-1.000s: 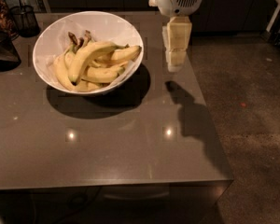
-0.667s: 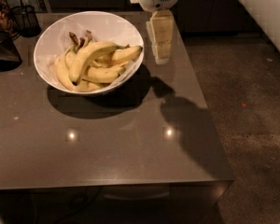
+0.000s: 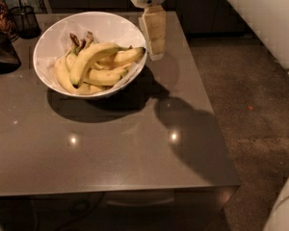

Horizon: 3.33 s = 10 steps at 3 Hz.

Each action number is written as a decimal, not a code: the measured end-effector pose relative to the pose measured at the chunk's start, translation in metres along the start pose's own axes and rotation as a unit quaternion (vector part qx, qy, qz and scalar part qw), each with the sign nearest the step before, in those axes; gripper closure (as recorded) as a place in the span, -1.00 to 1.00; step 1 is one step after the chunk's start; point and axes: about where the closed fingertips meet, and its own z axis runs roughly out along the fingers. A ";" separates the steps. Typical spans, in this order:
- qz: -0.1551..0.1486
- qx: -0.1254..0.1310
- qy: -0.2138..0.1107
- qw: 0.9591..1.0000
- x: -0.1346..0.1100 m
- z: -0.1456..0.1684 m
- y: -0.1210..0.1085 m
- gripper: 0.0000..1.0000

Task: Pick banana from white bowl

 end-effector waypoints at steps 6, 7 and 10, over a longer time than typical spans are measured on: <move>-0.129 -0.036 -0.015 0.991 -0.063 0.082 -0.061 -0.46; -0.136 -0.045 -0.026 0.989 -0.071 0.092 -0.060 -0.38; -0.120 -0.078 -0.059 0.988 -0.084 0.116 -0.040 0.16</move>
Offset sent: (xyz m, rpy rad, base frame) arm 0.0450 0.0515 -0.0266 -0.0965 0.0424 0.1886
